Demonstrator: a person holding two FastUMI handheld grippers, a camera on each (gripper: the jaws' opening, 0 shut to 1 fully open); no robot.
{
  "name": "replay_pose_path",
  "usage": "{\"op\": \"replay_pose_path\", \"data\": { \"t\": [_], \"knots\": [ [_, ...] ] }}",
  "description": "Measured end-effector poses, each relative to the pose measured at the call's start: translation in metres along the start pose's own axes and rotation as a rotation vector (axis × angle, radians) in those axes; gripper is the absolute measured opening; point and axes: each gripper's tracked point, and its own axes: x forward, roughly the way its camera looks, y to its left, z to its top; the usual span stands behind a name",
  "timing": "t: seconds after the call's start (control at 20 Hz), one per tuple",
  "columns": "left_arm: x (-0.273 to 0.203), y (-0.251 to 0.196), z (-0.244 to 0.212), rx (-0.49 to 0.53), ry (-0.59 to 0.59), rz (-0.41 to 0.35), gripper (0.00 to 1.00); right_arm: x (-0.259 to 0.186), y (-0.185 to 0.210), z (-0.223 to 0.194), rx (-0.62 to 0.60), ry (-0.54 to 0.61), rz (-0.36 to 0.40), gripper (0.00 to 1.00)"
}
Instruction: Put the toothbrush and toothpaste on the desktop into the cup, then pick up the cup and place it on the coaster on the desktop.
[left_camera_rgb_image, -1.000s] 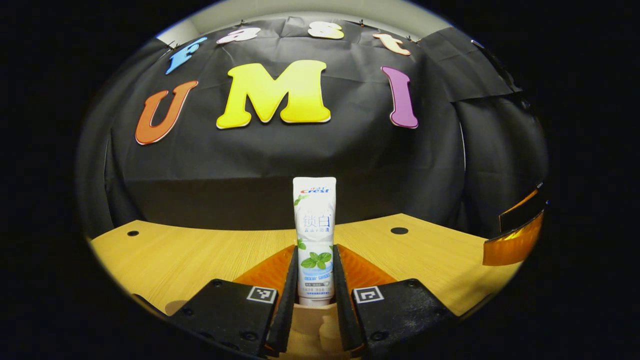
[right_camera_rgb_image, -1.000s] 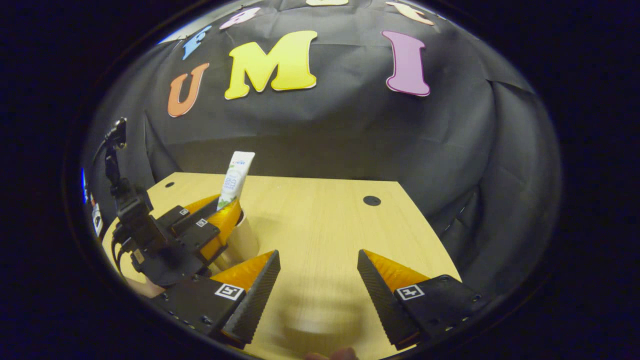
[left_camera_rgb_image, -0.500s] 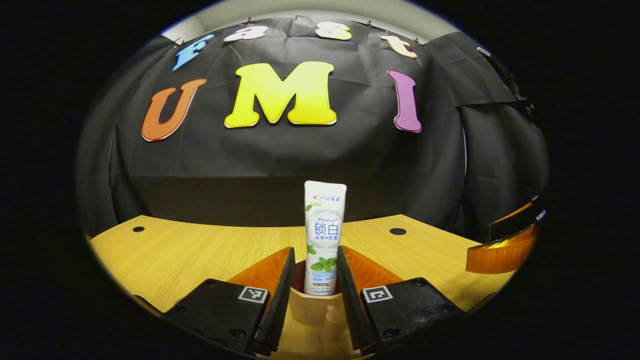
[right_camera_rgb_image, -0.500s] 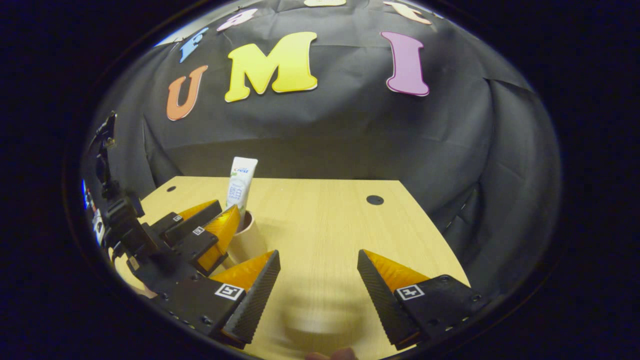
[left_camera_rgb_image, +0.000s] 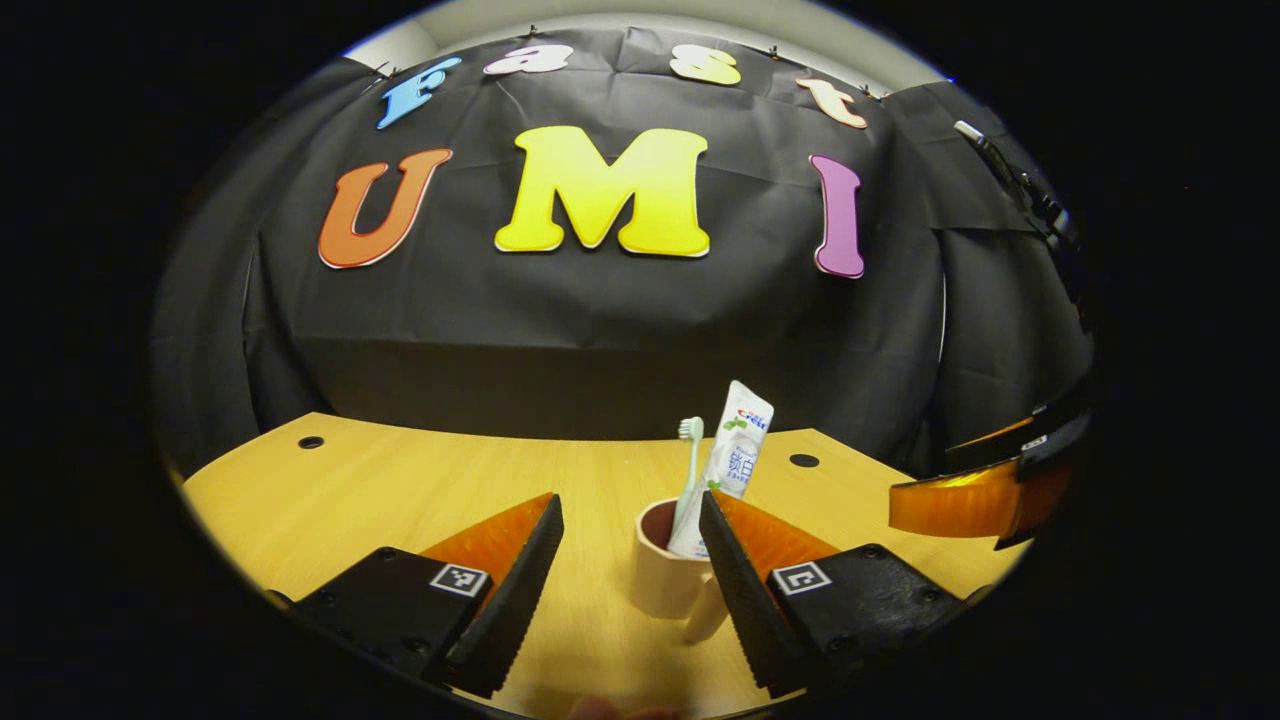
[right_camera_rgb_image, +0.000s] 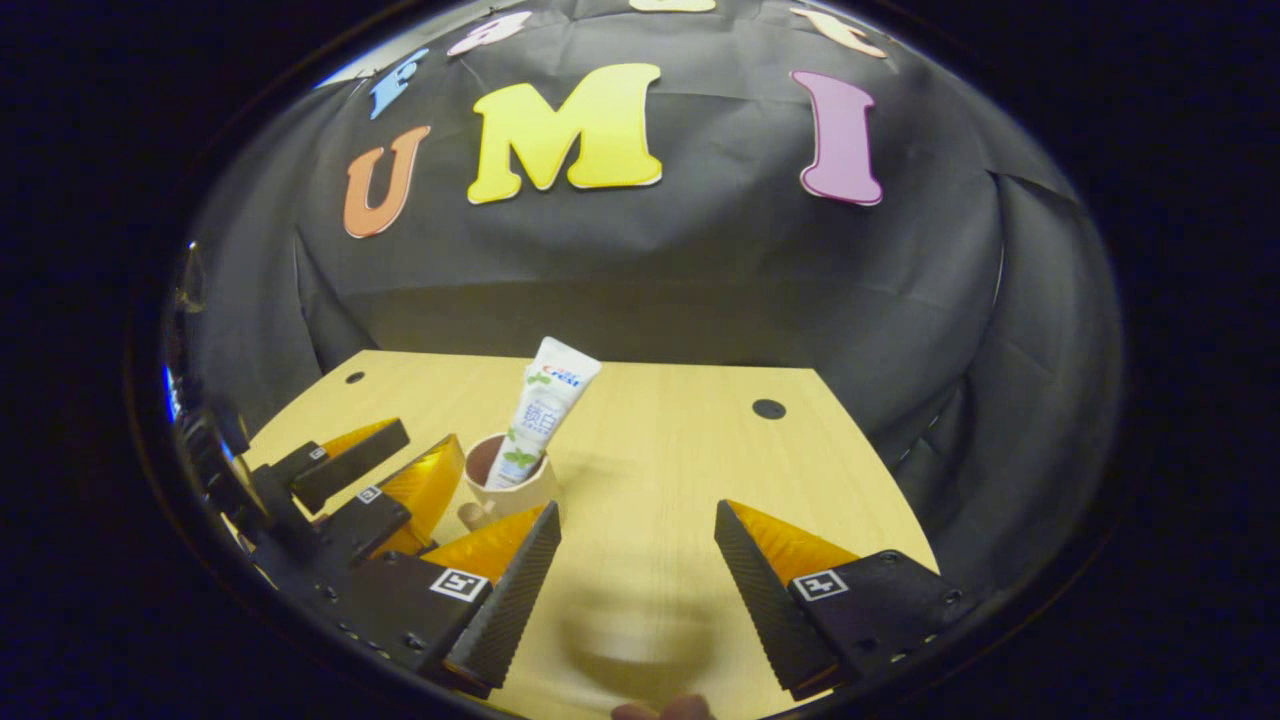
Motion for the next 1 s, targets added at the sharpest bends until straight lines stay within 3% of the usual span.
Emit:
{"op": "replay_pose_path", "data": {
  "t": [0.25,0.6,1.0],
  "knots": [
    [-0.052,0.054,0.022,0.017,0.034,0.075,0.92,-0.001,0.032,0.011,0.001,0.095,0.010,0.94],
    [-0.096,0.137,0.067,0.016,0.032,0.165,0.92,0.018,0.097,-0.015,0.010,0.404,0.043,0.94],
    [-0.121,0.195,0.087,0.024,0.006,0.270,0.92,0.068,0.115,-0.044,0.043,0.658,-0.009,0.94]
  ]
}}
